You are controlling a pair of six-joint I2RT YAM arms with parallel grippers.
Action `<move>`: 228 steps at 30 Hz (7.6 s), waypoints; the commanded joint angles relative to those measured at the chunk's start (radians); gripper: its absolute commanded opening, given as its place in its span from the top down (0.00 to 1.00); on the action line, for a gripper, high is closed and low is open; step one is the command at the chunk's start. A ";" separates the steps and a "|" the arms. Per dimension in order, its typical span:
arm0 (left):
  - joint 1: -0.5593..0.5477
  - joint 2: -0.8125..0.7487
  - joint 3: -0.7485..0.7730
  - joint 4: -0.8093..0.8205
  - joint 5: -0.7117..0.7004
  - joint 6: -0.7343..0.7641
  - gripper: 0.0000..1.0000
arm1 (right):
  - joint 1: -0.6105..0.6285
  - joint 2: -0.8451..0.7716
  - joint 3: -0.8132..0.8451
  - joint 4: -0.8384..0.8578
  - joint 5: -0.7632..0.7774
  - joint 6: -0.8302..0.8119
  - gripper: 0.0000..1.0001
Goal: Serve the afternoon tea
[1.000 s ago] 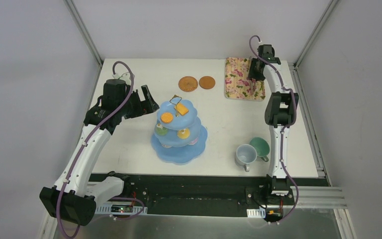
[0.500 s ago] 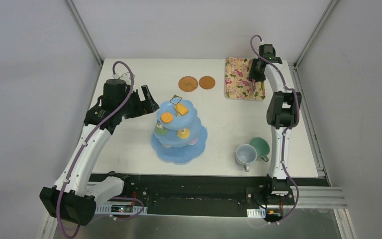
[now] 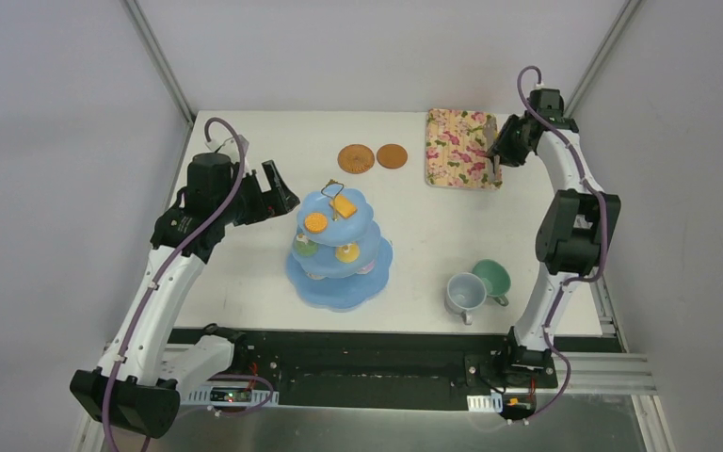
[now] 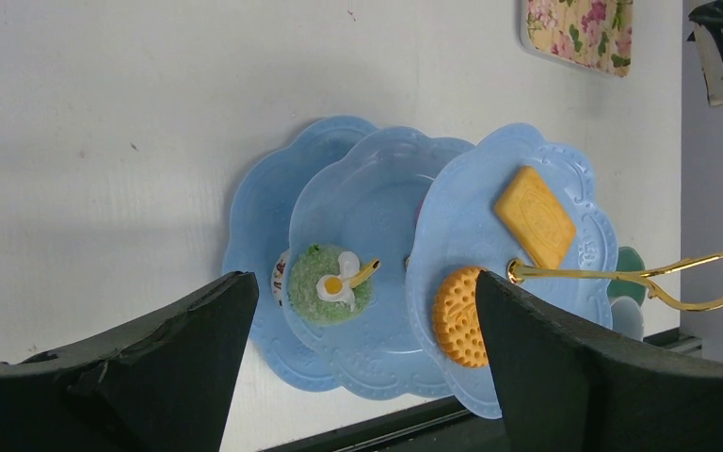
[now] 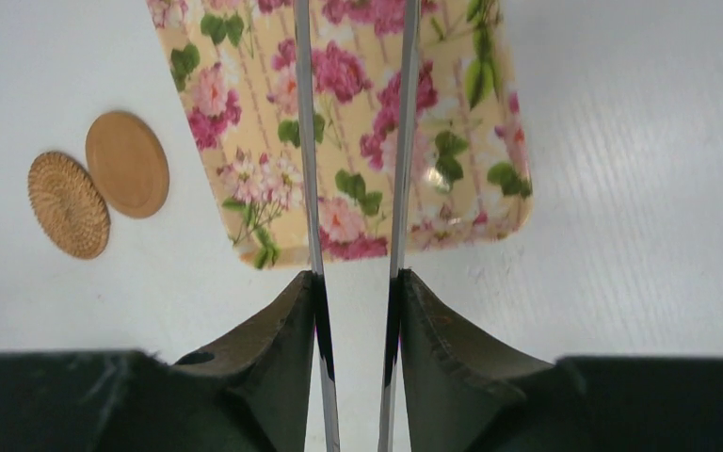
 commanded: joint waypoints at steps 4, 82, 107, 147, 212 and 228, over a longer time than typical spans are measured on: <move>-0.009 -0.039 0.022 0.038 0.011 -0.020 0.10 | -0.036 -0.271 -0.238 0.052 -0.292 0.101 0.87; -0.009 -0.034 -0.007 0.078 0.022 -0.089 0.12 | 0.946 -0.845 -0.359 -0.276 -0.079 0.079 0.52; -0.009 -0.047 0.007 0.039 -0.033 0.005 0.11 | 0.275 -0.700 -0.618 0.272 0.378 0.021 0.60; -0.009 -0.069 0.038 -0.054 -0.002 -0.004 0.12 | 0.222 0.137 0.241 0.035 0.167 0.172 0.21; -0.009 -0.073 0.021 -0.003 0.039 -0.033 0.12 | 0.516 -0.087 -0.307 0.026 0.129 0.245 0.60; -0.009 -0.087 0.000 0.015 0.004 -0.010 0.11 | 0.520 -0.527 -0.277 -0.280 0.227 0.144 0.26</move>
